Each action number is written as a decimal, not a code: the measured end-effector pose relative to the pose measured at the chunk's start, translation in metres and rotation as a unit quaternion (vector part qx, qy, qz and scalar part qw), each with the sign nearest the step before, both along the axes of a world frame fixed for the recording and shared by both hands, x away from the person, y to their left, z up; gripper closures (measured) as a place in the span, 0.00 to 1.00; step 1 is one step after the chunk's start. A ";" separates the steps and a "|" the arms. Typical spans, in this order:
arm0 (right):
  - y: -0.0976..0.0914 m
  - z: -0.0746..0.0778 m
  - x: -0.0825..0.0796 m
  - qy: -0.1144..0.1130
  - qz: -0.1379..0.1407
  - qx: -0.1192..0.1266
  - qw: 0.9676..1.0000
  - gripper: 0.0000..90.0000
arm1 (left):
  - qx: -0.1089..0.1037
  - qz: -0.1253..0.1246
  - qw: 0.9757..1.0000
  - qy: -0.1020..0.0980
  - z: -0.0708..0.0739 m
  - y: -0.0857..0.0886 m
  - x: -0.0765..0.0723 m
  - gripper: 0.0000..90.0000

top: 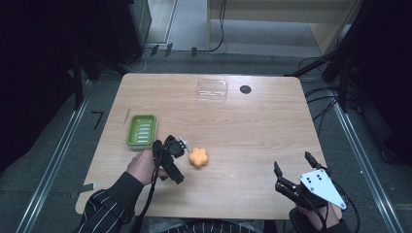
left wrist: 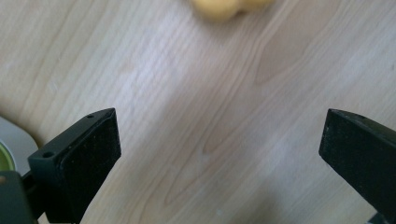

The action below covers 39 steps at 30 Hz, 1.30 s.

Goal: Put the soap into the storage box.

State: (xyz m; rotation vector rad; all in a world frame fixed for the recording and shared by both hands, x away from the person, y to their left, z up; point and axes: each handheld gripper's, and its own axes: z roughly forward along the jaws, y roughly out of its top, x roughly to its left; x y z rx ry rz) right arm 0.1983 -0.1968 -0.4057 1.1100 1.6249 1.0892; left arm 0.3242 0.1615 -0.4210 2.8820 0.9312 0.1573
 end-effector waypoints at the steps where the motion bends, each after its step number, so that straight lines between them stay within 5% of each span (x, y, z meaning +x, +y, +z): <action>1: 0.000 0.000 0.000 0.000 0.000 0.000 1.000 0.15 | -0.001 -0.001 1.000 0.000 0.000 -0.002 0.002 0.00; 22: -0.001 0.000 0.000 -0.001 -0.002 0.004 1.000 0.15 | -0.014 -0.041 0.999 -0.006 -0.011 -0.050 0.030 0.00; 39: -0.002 0.000 0.000 0.000 -0.001 0.006 1.000 0.15 | 0.006 -0.064 0.998 -0.004 -0.028 -0.066 0.044 0.02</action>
